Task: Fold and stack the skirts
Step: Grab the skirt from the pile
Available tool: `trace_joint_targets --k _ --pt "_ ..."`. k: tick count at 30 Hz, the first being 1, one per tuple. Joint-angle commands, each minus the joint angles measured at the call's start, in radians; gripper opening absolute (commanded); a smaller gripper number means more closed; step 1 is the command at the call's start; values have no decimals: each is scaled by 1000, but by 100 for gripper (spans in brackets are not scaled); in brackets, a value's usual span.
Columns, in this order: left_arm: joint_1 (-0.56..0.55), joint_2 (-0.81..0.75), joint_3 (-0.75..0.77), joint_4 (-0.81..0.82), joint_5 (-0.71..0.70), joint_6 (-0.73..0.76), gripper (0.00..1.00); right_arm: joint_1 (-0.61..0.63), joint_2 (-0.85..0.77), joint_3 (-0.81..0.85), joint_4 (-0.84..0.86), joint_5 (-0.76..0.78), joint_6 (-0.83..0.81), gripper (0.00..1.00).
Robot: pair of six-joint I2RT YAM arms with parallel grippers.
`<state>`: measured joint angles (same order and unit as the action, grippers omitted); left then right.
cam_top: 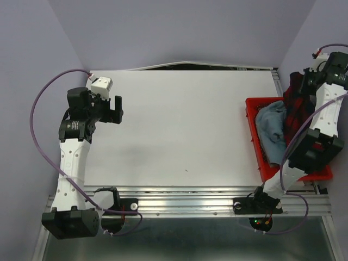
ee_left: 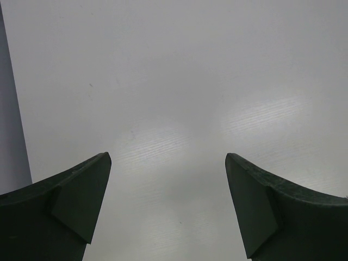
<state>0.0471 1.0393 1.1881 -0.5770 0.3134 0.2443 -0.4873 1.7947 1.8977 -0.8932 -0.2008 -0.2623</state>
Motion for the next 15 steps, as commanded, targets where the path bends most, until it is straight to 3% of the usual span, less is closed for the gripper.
trace_joint_targets --k 1,6,10,15 --pt "0 25 83 14 12 -22 99 18 -142 106 141 -324 157 1" --pt "11 70 168 3 35 -48 99 117 -211 104 321 -474 247 1" --pt "48 108 226 17 116 -94 99 365 -241 71 405 -414 201 1" --pt "155 149 281 42 245 -158 99 563 -230 2 511 -460 177 1"
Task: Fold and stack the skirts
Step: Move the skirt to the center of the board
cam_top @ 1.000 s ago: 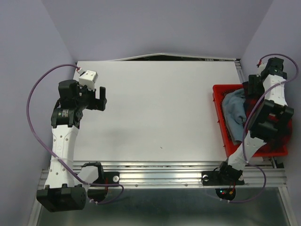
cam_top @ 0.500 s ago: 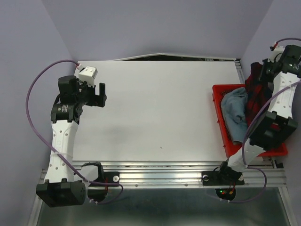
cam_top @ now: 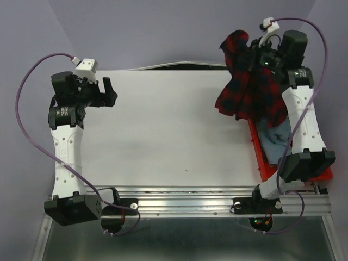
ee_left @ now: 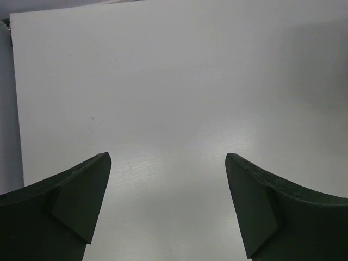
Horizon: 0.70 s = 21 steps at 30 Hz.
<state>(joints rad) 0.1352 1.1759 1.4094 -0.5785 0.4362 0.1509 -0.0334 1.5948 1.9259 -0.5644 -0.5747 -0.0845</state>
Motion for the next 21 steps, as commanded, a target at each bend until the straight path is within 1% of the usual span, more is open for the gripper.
trace_joint_targets --k 1,2,3,4,5,7,8,10,11,12,13,14,15,16,17,18,19,20,21 --pt "93 22 60 58 178 -74 99 150 -26 -44 190 -91 -18 1" --pt "137 24 59 68 202 -80 99 188 -16 -57 193 -85 -67 2" --pt "155 25 50 84 219 -85 99 270 -10 -86 187 -83 -93 3" --pt "167 28 42 91 240 -83 99 312 -3 -102 181 -74 -116 3" --pt "182 30 24 104 246 -76 99 393 16 -140 170 -61 -170 5" --pt "187 28 -1 118 253 -70 98 473 36 -192 156 -36 -222 6" --pt "187 28 -12 124 254 -67 98 512 48 -224 152 -25 -289 6" --pt "188 33 -46 131 254 -44 98 590 79 -296 138 8 -359 6" --pt "188 34 -64 131 256 -30 98 656 85 -382 146 50 -415 6" --pt "188 39 -73 126 248 2 98 703 94 -468 147 61 -437 5" --pt "188 42 -81 121 246 25 98 704 96 -469 149 74 -457 5" --pt "188 47 -89 114 245 51 98 730 99 -537 147 87 -495 5" --pt "188 50 -101 106 245 74 98 730 96 -571 130 87 -515 5" --pt "188 57 -108 88 243 99 98 730 82 -602 123 88 -537 5" --pt "188 63 -121 66 240 149 97 730 65 -672 113 113 -599 5" --pt "188 76 -127 56 236 174 97 730 18 -714 113 137 -633 6" --pt "188 83 -135 45 236 200 96 730 17 -758 119 163 -662 7" --pt "185 91 -145 33 243 260 95 730 -46 -847 144 218 -722 11" --pt "181 100 -148 2 246 294 95 730 -79 -888 155 242 -750 13"
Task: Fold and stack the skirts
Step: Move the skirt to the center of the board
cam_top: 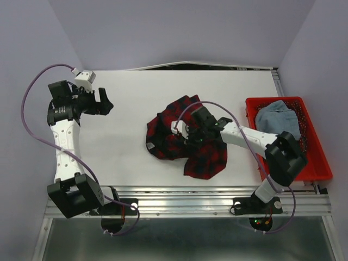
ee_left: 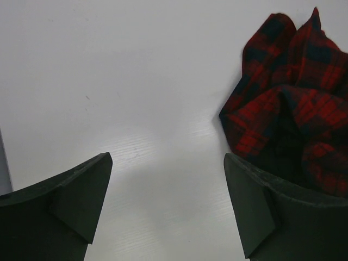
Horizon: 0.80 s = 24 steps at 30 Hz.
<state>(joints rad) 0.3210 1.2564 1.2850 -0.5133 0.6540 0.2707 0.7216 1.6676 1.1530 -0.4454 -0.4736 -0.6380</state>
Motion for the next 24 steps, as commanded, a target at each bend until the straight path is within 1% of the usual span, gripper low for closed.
trace_joint_targets --k 1,2,3,4,5,6,8,9,10,11,12,13,14,15,16,18,20,21,22,23,24 --pt "-29 40 -30 -79 36 212 95 -25 -184 -156 53 195 -212 16" --pt "-49 47 -36 -93 30 249 94 -25 -231 -189 72 225 -236 19" --pt "-75 55 -55 -106 16 306 94 -25 -242 -225 86 252 -247 33" --pt "-106 64 -68 -102 -19 327 93 -25 -250 -236 94 280 -253 47" --pt "-140 64 -84 -87 -37 335 92 -25 -259 -245 103 324 -255 59" --pt "-201 61 -122 -65 -53 329 92 -25 -275 -248 114 338 -237 76" --pt "-255 48 -160 28 -70 299 92 -25 -284 -214 114 355 -151 88" --pt "-305 44 -185 57 -76 279 91 -25 -289 -193 97 357 -128 92" --pt "-327 40 -193 120 -100 231 90 -34 -292 -168 80 357 -105 92" --pt "-370 37 -199 146 -103 213 89 -34 -293 -115 65 352 -79 92" --pt "-394 32 -214 169 -115 196 89 -46 -296 -87 28 346 -18 94" --pt "-449 20 -226 224 -149 153 89 -57 -304 -61 7 336 18 97" --pt "-476 14 -237 249 -165 138 89 -73 -310 -37 -15 292 52 98" --pt "-503 9 -251 268 -191 125 89 -100 -315 0 -60 270 120 99" --pt "-560 9 -268 292 -217 113 89 -112 -324 14 -82 251 150 98" --pt "-600 15 -291 305 -235 76 91 -134 -344 34 -143 193 228 99" --pt "-652 20 -320 347 -244 17 92 -175 -364 21 -167 140 286 99" --pt "-671 21 -328 384 -257 -5 92 -185 -368 13 -170 127 303 99" --pt "-707 32 -337 403 -299 -25 93 -194 -370 4 -171 115 322 99" --pt "-708 41 -343 420 -318 -43 93 -194 -368 -7 -173 115 339 99" --pt "-743 57 -345 429 -344 -68 93 -209 -359 -18 -170 115 366 98"
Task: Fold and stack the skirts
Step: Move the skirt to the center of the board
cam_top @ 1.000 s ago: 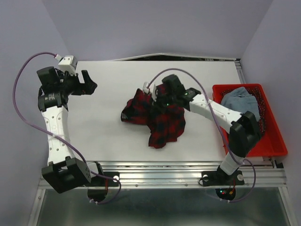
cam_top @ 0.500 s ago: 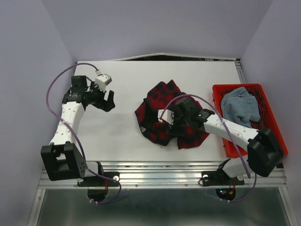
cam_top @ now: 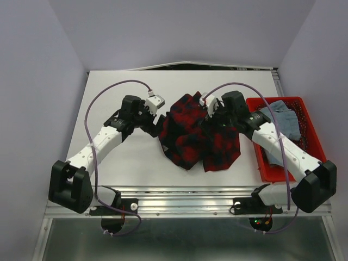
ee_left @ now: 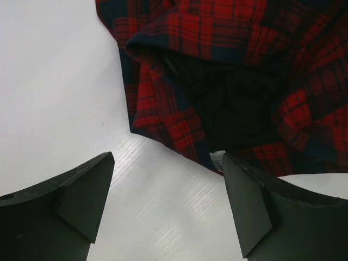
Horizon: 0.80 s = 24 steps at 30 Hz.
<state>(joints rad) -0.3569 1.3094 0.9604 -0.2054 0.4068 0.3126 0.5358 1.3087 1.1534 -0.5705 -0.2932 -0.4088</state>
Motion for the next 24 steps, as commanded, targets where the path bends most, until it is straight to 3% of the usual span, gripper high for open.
trace_joint_targets --k 1,9,13,16,17,19,20,23,24 --pt "-80 40 -19 130 -126 -119 93 -34 4 -44 -45 -66 149 97" --pt "-171 172 18 178 -192 -182 92 -45 76 -127 -2 114 160 82" --pt "-192 243 40 195 -313 -198 87 -45 128 -130 47 158 145 72" --pt "-191 278 64 187 -396 -191 72 -45 184 -129 98 233 99 60" --pt "-183 278 69 185 -448 -185 61 -45 229 -132 121 280 84 56" --pt "-166 268 66 182 -454 -184 48 -45 279 -112 197 330 54 52" --pt "-156 248 64 176 -454 -179 36 -45 308 -92 217 345 51 51" --pt "-128 194 44 144 -456 -153 13 -54 432 44 264 390 42 45" --pt "-122 179 23 136 -468 -147 0 -54 489 84 280 402 33 44"
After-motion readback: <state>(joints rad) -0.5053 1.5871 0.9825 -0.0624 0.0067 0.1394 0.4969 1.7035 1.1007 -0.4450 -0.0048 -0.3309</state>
